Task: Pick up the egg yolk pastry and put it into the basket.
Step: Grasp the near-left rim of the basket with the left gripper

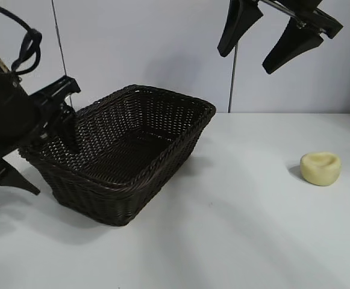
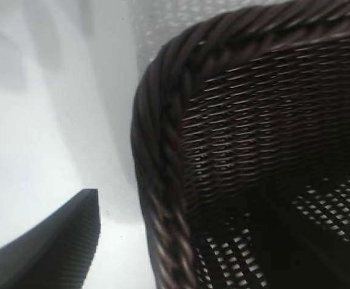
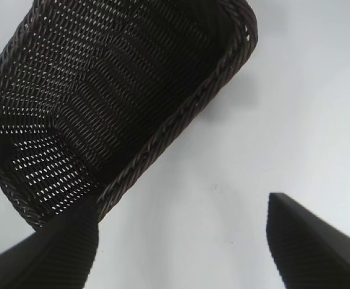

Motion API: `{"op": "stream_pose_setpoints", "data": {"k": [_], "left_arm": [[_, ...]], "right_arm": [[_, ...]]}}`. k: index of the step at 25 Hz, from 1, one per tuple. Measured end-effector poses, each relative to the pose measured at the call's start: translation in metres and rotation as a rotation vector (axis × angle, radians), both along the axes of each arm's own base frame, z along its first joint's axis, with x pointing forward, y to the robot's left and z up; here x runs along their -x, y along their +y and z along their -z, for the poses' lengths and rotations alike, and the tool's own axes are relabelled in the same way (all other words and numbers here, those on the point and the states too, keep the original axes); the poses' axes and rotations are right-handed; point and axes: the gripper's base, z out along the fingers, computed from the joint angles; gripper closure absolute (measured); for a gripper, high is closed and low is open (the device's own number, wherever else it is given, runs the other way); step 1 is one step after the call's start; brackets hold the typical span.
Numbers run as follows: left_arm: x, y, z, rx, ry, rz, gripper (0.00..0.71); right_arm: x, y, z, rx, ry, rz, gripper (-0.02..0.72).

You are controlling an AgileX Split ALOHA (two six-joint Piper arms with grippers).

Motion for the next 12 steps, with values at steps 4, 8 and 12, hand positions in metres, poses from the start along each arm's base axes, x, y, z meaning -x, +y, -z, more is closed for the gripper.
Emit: {"op": "stream_pose_setpoints", "data": {"k": [4,8,12], "left_arm": [[0.0007,0.0003,0.0008,-0.004,0.010,0.000,0.479],[0.0029,0.0011,0.0018,-0.012,0.037,-0.004,0.610],[0.0055,0.0016,0.0002,-0.019,0.056,-0.001,0.610]], "right_arm": [[0.0000,0.0000,0.0000,0.000,0.000,0.000,0.146],[0.0001,0.0000,0.0000,0.000,0.001,0.000,0.146],[0.0001,0.0000,0.0000,0.000,0.001,0.000,0.146]]}}
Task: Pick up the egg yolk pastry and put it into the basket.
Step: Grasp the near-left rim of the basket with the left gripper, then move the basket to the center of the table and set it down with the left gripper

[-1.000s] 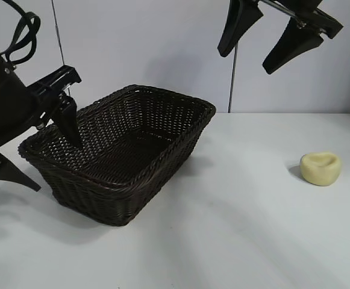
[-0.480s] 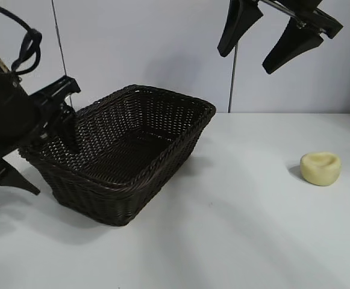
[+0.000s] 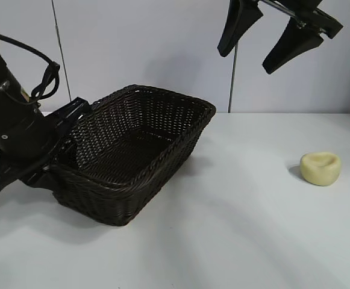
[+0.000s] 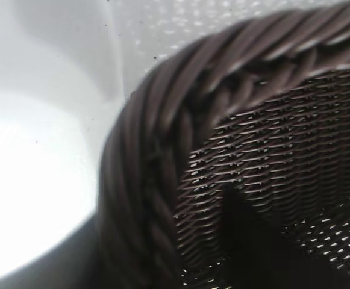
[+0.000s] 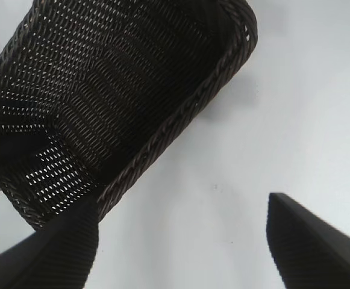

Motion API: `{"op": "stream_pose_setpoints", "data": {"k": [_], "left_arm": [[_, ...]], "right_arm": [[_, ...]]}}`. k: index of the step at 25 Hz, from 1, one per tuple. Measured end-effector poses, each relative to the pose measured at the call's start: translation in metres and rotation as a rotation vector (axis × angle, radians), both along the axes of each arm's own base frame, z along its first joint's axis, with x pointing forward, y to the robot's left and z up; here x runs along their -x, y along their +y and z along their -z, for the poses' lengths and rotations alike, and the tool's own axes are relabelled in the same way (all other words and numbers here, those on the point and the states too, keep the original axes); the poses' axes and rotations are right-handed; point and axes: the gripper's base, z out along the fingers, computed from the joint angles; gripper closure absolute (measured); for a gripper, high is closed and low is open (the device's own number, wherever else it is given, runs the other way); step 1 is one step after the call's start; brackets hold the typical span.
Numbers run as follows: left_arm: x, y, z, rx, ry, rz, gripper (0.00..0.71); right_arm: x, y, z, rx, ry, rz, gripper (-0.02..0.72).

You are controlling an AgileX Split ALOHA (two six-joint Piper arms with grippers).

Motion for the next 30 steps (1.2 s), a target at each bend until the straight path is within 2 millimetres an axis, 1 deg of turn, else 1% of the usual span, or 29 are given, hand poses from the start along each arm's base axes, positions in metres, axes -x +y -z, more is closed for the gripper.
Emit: {"op": "stream_pose_setpoints", "data": {"k": [4,8,10,12,16,18,21,26,30], "left_arm": [[0.003,0.006,-0.013,-0.008,-0.011,0.018,0.610],[0.001,0.023,-0.024,-0.034,-0.009,0.066,0.610],[-0.003,0.032,-0.029,-0.040,0.008,0.126,0.610],[-0.008,0.036,-0.035,-0.019,0.006,0.200,0.610],[-0.019,0.033,-0.053,0.047,-0.051,0.356,0.610],[-0.024,0.031,-0.064,0.053,-0.080,0.425,0.610],[-0.032,0.027,-0.071,0.046,-0.079,0.519,0.610],[-0.049,0.019,-0.064,0.040,-0.012,0.680,0.610],[-0.070,0.011,-0.058,0.036,0.012,0.808,0.610]], "right_arm": [[0.000,0.000,0.000,0.000,-0.001,0.000,0.146],[0.000,0.000,0.000,0.000,-0.001,0.000,0.146],[0.000,0.000,0.000,0.000,-0.001,0.000,0.146],[0.000,0.000,0.000,0.000,0.000,0.000,0.146],[0.000,0.000,0.000,0.000,0.000,0.000,0.146],[0.000,0.000,0.000,0.000,0.000,0.000,0.146],[0.000,0.000,0.000,0.000,0.000,0.000,0.146],[0.000,0.000,0.000,0.000,0.001,0.000,0.146],[0.000,0.000,0.000,0.001,0.004,-0.002,0.146]]}}
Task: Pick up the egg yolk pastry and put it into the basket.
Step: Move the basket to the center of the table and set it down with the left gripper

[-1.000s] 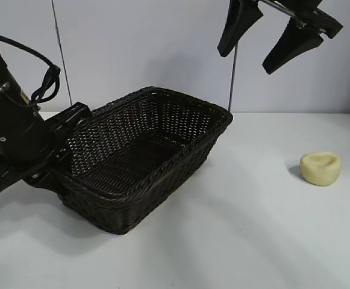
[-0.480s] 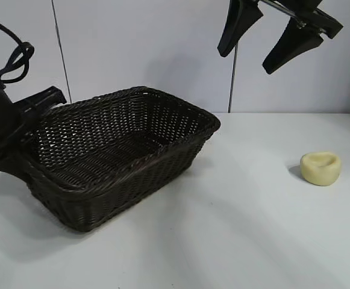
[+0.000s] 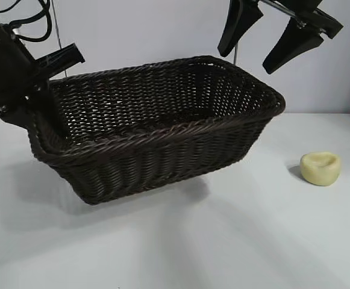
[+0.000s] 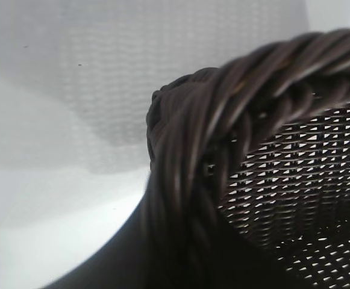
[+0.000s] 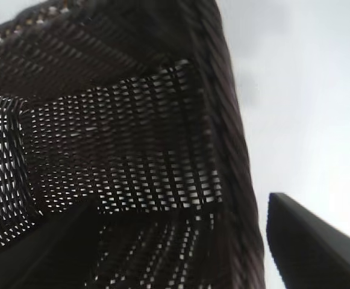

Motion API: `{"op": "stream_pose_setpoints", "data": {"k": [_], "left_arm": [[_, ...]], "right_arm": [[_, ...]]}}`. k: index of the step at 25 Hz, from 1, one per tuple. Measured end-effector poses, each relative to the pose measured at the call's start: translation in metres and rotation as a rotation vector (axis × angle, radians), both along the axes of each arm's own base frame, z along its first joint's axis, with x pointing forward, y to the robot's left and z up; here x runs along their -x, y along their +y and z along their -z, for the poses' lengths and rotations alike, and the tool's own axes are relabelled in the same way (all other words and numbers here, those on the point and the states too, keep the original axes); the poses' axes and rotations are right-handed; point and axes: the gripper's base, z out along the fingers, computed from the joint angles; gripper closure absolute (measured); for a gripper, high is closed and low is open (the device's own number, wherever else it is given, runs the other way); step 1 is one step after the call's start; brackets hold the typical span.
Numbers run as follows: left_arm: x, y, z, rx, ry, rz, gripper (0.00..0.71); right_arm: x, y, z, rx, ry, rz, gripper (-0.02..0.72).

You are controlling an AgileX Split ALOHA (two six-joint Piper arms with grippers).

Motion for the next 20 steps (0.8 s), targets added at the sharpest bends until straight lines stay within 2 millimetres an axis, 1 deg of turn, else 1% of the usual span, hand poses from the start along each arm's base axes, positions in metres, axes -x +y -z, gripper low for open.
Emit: {"op": "stream_pose_setpoints", "data": {"k": [4,8,13,20], "left_arm": [[-0.020,-0.005,0.003,-0.015,-0.013,0.100,0.610],[-0.032,-0.007,0.009,-0.035,-0.031,0.142,0.610],[-0.037,-0.009,0.024,-0.044,-0.021,0.177,0.610],[-0.043,-0.009,0.038,-0.054,-0.034,0.169,0.610]], "right_arm": [[0.000,0.000,0.000,0.000,0.000,0.000,0.146],[0.000,0.000,0.000,0.000,0.000,0.000,0.146],[0.000,0.000,0.000,0.000,0.001,0.000,0.146],[0.000,0.000,0.000,0.000,0.001,0.000,0.146]]}}
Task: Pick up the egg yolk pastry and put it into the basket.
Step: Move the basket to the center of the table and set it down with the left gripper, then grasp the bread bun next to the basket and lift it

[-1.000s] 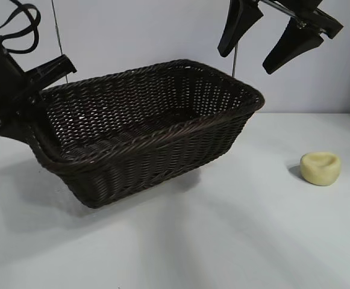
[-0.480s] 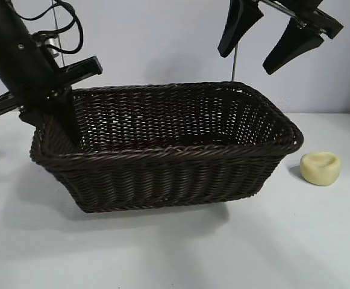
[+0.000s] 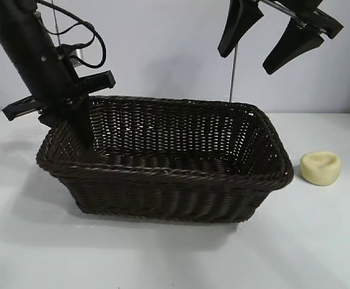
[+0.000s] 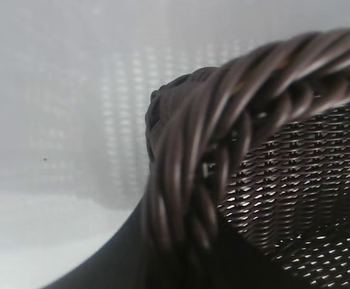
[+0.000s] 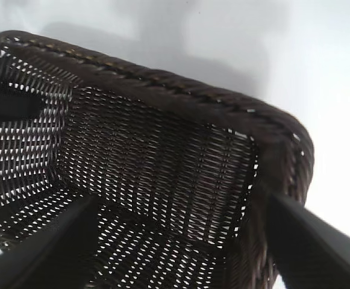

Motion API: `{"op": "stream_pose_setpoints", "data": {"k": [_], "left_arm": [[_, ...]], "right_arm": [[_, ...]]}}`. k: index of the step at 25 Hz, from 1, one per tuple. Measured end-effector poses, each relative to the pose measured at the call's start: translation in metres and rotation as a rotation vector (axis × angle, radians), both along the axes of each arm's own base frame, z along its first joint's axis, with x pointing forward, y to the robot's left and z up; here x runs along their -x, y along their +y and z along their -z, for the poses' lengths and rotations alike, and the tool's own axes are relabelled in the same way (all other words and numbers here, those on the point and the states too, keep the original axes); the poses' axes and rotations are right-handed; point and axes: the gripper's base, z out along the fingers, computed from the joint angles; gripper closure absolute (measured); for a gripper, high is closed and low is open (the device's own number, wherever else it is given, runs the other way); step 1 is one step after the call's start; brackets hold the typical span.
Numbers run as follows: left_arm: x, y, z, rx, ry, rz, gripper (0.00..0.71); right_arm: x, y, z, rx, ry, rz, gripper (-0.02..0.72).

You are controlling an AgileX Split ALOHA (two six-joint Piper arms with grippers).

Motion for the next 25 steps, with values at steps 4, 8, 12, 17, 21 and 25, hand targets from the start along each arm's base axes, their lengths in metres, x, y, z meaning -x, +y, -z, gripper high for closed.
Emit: {"op": "stream_pose_setpoints", "data": {"k": [4,8,12,17,21,25], "left_arm": [[-0.001,0.000,0.002,0.002,-0.009,-0.006,0.583],[-0.002,-0.002,0.001,0.017,-0.008,-0.015,0.399],[-0.002,-0.002,0.000,0.015,-0.005,-0.011,0.205],[0.002,0.000,-0.001,-0.005,0.023,0.013,0.154],[0.006,0.002,-0.015,-0.006,0.013,0.026,0.149],[0.011,0.004,-0.039,-0.010,-0.024,0.041,0.149]], "right_arm": [[0.000,0.000,0.000,0.000,0.000,0.000,0.146],[0.000,0.000,0.000,0.000,0.000,0.000,0.146],[0.000,0.000,0.000,0.000,0.000,0.000,0.146],[0.000,0.000,0.000,0.000,0.000,0.000,0.146],[0.000,0.000,0.000,0.001,0.005,-0.002,0.146],[0.001,0.000,0.000,0.003,0.014,-0.006,0.146]]}}
